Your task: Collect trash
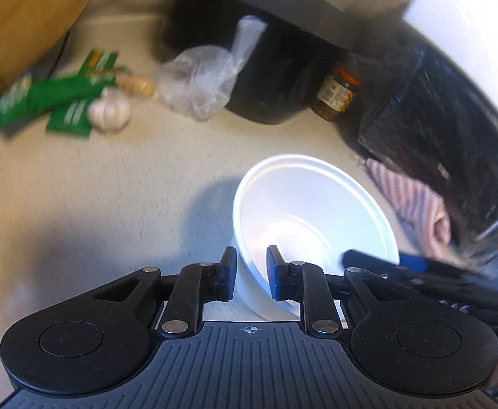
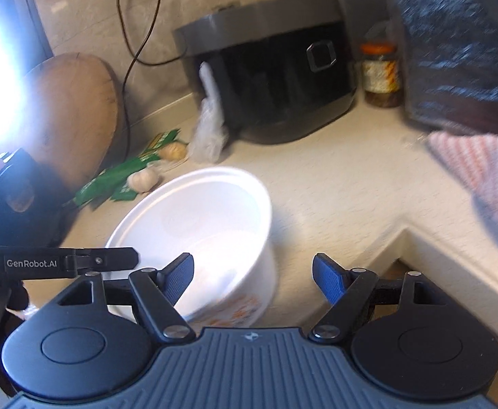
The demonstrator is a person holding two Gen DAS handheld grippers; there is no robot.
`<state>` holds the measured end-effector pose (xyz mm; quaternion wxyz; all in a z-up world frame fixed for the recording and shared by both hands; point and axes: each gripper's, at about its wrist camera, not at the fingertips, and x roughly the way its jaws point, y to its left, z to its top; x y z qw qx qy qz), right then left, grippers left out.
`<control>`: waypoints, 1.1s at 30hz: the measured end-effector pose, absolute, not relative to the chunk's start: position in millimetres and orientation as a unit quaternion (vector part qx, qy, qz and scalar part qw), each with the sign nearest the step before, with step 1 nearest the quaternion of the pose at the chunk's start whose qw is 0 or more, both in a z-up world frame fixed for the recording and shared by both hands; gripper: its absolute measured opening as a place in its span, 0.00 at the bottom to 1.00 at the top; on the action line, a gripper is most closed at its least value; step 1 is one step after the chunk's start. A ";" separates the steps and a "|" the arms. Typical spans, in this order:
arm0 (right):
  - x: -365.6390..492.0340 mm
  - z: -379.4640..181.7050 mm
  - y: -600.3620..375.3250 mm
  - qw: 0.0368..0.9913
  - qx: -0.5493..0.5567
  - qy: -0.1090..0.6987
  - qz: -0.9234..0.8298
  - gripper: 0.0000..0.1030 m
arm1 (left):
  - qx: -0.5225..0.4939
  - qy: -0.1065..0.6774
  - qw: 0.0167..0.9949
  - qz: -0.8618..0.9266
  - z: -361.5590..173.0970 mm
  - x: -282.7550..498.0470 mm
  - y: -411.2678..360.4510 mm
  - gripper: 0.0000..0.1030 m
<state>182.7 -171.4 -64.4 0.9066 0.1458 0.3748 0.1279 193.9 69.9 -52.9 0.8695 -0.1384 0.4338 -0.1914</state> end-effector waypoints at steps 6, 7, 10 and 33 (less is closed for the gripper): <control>205.8 -72.7 -131.9 0.873 0.163 0.409 0.209 0.70 | -0.165 0.411 0.886 -0.134 -48.4 178.6 107.9 0.24; 207.6 -70.7 -121.4 0.874 0.146 0.408 0.222 0.70 | -0.166 0.405 0.891 -0.121 -46.4 175.7 116.1 0.24; 210.1 -50.6 -96.4 0.891 0.078 0.377 0.240 0.70 | -0.150 0.390 0.906 -0.066 -40.6 166.5 139.8 0.18; 411.2 -72.9 48.6 0.861 -0.071 0.427 0.269 0.80 | -0.202 0.372 0.905 -0.031 -37.1 131.2 194.9 0.17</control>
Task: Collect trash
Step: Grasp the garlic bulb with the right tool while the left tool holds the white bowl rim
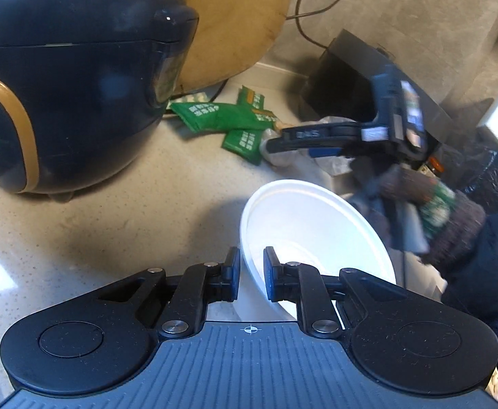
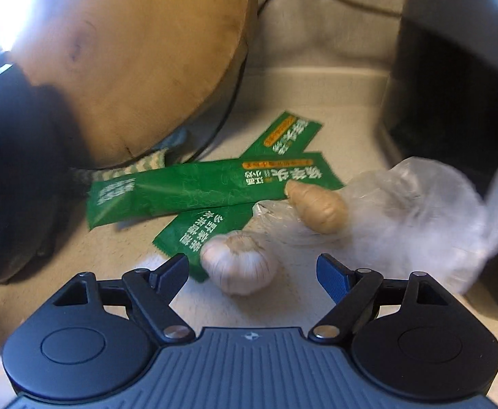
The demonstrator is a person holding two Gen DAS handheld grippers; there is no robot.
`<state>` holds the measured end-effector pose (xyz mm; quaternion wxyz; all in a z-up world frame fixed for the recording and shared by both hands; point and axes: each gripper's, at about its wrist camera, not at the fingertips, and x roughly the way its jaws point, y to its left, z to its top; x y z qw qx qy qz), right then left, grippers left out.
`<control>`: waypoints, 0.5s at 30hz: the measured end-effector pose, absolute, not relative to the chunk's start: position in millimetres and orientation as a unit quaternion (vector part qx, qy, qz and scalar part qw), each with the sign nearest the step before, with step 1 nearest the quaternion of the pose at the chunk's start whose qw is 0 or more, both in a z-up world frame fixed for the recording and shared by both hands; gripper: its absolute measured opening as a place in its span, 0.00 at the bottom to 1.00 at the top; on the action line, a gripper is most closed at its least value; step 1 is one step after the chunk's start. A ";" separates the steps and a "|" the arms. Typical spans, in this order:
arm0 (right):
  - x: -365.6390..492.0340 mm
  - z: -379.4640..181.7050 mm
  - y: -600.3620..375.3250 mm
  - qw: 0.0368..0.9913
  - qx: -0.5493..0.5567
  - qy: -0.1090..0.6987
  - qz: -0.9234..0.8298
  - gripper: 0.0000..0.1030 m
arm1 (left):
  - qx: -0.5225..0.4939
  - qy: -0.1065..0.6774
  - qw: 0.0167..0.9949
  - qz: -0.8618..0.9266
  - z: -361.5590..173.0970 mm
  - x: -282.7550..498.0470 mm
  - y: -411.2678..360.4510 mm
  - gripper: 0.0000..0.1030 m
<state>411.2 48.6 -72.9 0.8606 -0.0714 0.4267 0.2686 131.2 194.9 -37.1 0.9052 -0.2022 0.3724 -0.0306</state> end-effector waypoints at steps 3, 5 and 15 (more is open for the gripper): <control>417.1 -79.6 52.5 0.856 -0.068 0.436 0.268 0.72 | -0.212 0.375 0.902 -0.033 -39.0 128.7 198.1 0.18; 415.0 -77.7 49.4 0.851 -0.056 0.440 0.280 0.53 | -0.212 0.379 0.900 -0.030 -40.4 129.3 199.7 0.21; 391.7 -81.1 45.8 0.852 -0.110 0.439 0.263 0.53 | -0.207 0.387 0.897 -0.052 -47.2 133.7 194.1 0.24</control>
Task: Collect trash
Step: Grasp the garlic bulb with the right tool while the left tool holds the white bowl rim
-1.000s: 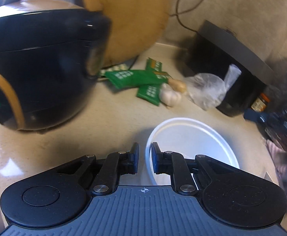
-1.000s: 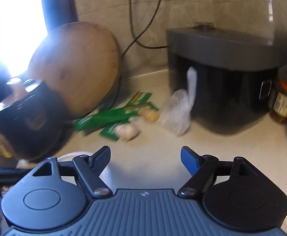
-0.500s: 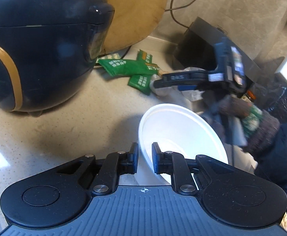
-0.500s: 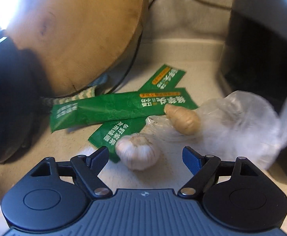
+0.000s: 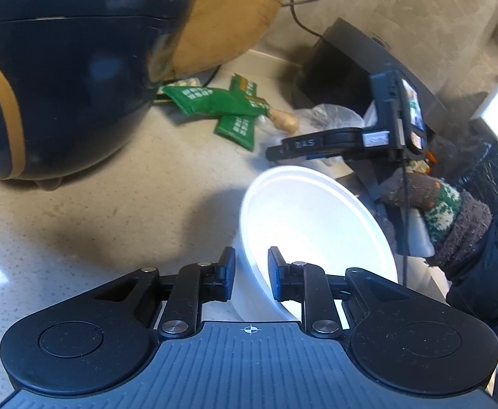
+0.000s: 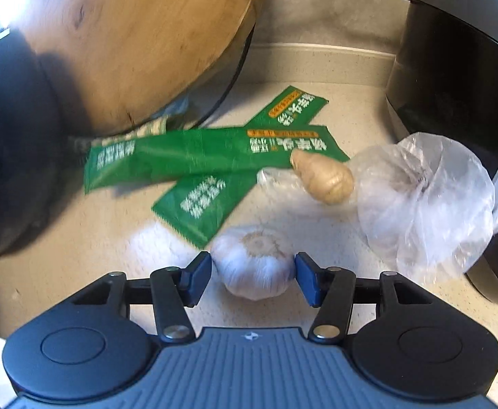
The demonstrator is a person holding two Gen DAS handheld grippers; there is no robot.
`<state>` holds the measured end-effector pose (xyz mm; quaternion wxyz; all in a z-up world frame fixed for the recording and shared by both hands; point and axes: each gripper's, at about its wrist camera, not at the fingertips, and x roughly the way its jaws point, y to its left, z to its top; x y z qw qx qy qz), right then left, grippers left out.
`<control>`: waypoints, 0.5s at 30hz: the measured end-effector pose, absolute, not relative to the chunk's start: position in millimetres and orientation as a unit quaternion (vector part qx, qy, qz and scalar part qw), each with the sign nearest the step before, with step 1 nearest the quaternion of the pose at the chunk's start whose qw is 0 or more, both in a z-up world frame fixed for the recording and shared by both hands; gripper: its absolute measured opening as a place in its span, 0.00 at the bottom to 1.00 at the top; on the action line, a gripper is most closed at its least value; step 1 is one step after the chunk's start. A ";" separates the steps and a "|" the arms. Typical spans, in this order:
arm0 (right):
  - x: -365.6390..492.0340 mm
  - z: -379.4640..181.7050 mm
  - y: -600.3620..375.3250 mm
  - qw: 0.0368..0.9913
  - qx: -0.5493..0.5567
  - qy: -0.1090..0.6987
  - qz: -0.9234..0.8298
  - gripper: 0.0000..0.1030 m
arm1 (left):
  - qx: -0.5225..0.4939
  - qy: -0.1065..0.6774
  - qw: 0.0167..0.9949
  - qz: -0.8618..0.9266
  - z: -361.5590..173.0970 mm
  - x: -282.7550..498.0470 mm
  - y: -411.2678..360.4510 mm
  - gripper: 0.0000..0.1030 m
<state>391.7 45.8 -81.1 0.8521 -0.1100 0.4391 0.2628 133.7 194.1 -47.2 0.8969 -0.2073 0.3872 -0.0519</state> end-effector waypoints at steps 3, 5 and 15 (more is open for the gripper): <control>393.7 -83.7 53.4 0.852 -0.120 0.438 0.260 0.54 | -0.203 0.388 0.897 -0.054 -46.4 131.5 191.1 0.24; 397.0 -85.3 59.4 0.852 -0.127 0.438 0.258 0.54 | -0.202 0.390 0.897 -0.053 -46.1 130.5 191.2 0.24; 380.0 -63.3 33.4 0.861 -0.099 0.427 0.256 0.53 | -0.195 0.406 0.891 -0.057 -51.6 143.1 188.4 0.25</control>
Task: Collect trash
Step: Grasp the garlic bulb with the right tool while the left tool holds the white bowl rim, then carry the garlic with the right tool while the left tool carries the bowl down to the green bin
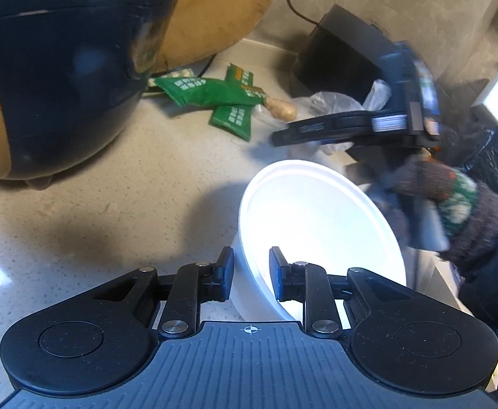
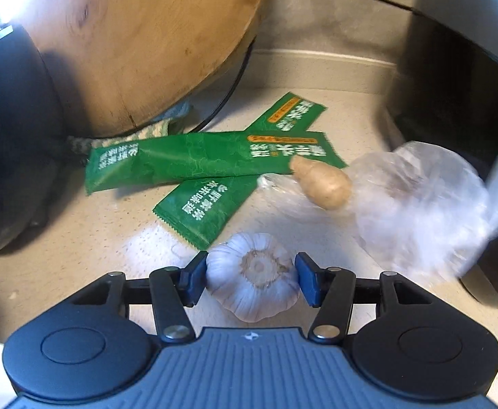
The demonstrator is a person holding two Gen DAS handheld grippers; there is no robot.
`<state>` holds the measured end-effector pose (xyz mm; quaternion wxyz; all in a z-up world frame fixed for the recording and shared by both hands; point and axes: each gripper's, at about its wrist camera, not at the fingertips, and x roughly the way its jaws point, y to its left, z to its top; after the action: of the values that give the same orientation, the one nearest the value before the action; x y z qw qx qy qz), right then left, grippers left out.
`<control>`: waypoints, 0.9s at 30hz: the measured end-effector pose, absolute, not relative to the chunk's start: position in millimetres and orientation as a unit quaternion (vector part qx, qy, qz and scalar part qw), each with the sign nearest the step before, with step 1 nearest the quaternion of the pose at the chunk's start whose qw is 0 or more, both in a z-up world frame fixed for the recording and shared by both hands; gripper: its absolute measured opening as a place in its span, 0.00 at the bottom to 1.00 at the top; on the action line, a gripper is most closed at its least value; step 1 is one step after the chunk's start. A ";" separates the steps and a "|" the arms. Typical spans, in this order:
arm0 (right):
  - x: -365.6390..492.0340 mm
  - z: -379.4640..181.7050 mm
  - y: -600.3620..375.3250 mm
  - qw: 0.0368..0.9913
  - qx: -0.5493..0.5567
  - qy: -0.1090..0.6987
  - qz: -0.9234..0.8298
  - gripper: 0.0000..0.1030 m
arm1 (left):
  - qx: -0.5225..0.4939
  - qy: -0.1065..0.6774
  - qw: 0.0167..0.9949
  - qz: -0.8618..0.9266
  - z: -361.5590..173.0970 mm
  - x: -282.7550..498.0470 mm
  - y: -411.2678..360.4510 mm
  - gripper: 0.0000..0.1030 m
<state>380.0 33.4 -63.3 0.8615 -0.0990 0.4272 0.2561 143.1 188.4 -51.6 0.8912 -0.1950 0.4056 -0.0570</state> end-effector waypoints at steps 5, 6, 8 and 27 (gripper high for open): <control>350.8 -36.5 -12.6 0.881 -0.059 0.408 0.230 0.53 | -0.188 0.409 0.891 -0.059 -54.2 155.6 184.6 0.17; 342.9 -31.9 -22.7 0.885 -0.050 0.405 0.223 0.53 | -0.192 0.411 0.889 -0.057 -54.7 158.0 184.5 0.15; 324.7 -24.5 -41.9 0.892 -0.036 0.398 0.209 0.53 | -0.202 0.417 0.885 -0.051 -55.3 162.9 184.8 0.14; 144.3 -25.6 -185.0 0.926 0.075 0.363 0.076 0.53 | -0.138 0.373 0.911 -0.110 -32.5 180.8 133.0 0.12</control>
<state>144.3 -185.0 -25.6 0.9258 0.0748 0.3626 0.0762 180.8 133.0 -32.5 0.9111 -0.1379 0.3727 -0.1096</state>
